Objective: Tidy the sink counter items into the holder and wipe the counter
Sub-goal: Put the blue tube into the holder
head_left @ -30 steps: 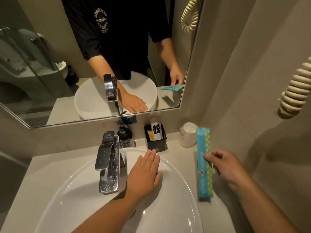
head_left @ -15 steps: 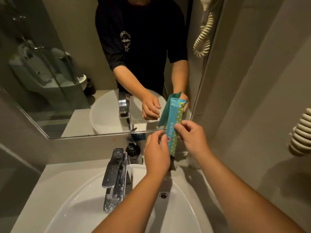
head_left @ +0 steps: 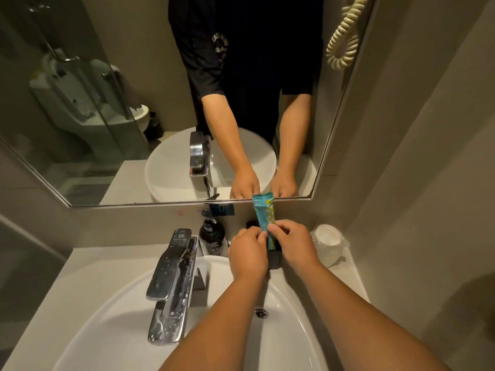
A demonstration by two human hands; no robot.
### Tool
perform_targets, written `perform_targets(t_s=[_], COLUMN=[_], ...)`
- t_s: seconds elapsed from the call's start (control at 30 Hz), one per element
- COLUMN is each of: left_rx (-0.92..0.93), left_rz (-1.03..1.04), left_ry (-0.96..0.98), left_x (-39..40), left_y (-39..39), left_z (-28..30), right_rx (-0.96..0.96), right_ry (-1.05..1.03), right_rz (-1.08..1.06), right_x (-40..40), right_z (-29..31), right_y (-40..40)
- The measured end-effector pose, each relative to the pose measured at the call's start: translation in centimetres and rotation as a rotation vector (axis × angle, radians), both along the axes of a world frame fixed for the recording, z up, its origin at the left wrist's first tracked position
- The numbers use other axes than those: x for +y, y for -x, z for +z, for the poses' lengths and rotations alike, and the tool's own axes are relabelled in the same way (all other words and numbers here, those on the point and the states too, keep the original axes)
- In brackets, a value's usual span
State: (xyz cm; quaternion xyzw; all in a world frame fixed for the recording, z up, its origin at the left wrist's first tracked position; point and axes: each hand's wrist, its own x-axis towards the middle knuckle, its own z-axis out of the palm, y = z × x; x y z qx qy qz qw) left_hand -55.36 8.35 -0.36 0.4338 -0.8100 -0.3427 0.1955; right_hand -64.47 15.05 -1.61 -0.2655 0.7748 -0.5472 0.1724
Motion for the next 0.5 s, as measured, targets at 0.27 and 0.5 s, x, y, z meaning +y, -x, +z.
perform_targets(t_s=[0.27, 0.5], left_rx=[-0.019, -0.001], left_rz=[0.024, -0.03], left_ry=[-0.005, 0.006], left_x=[-0.6, -0.5], left_y=[-0.2, -1.0], left_z=[-0.5, 1.2], right_rx=[-0.001, 0.106], right_ry=[-0.039, -0.091], right_rz=[-0.034, -0.11], right_x=[0.5, 1.4], right_z=[-0.1, 1.7], right_y=[-0.1, -0.6])
